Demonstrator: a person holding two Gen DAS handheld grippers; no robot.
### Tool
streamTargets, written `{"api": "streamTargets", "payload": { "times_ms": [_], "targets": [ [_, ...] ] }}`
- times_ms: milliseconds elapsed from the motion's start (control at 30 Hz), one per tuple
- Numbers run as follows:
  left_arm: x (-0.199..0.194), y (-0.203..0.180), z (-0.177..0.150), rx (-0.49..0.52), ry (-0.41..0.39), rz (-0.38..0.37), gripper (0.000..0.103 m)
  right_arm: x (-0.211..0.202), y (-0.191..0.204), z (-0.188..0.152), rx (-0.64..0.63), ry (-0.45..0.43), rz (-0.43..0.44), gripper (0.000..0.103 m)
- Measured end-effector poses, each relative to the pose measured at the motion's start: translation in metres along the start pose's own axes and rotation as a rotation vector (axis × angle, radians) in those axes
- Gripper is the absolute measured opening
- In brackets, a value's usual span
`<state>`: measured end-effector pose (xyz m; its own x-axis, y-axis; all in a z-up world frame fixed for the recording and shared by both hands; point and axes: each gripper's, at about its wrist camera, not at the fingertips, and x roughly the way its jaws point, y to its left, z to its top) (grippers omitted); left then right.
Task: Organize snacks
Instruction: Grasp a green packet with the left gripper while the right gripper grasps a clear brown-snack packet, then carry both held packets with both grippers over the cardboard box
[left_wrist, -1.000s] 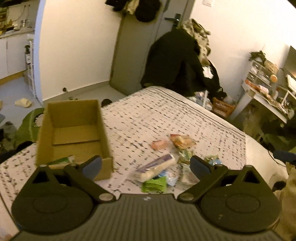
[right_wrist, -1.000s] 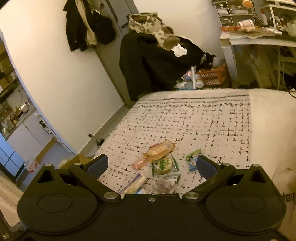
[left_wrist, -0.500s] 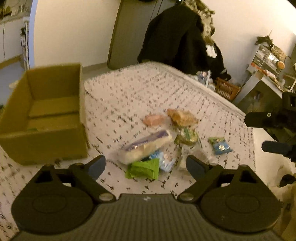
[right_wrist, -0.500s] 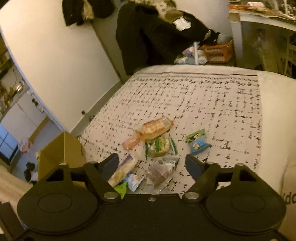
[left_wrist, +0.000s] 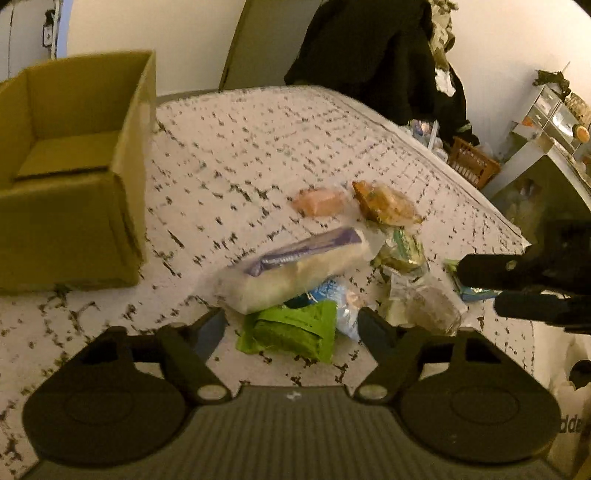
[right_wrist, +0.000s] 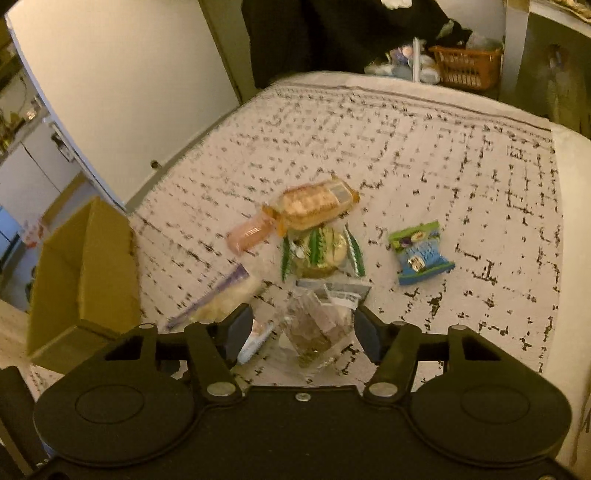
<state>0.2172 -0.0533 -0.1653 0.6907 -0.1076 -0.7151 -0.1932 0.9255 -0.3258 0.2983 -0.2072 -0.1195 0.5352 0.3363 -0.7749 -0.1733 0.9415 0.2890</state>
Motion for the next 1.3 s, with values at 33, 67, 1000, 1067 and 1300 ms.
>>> {"api": "streamTargets", "payload": {
  "times_ms": [33,67,1000,1067,1300],
  "targets": [
    [0.003,-0.001,-0.001,0.000,0.009,0.001,0.067,0.004,0.000,-0.001,-0.003,0.009,-0.007,0.060],
    [0.006,-0.001,-0.002,-0.003,0.017,0.008,0.065,0.008,0.000,-0.001,-0.005,0.019,-0.011,0.060],
    [-0.109,0.020,0.016,-0.018,-0.125,-0.011,0.040,-0.011,0.037,-0.010,-0.144,-0.043,-0.028,0.035],
    [-0.119,0.022,0.020,-0.027,-0.145,-0.010,0.040,-0.020,0.043,-0.010,-0.147,-0.075,-0.018,0.035],
    [-0.157,0.034,0.036,-0.024,-0.221,0.013,0.040,-0.045,0.066,-0.004,-0.141,-0.173,0.053,0.035]
  ]
}}
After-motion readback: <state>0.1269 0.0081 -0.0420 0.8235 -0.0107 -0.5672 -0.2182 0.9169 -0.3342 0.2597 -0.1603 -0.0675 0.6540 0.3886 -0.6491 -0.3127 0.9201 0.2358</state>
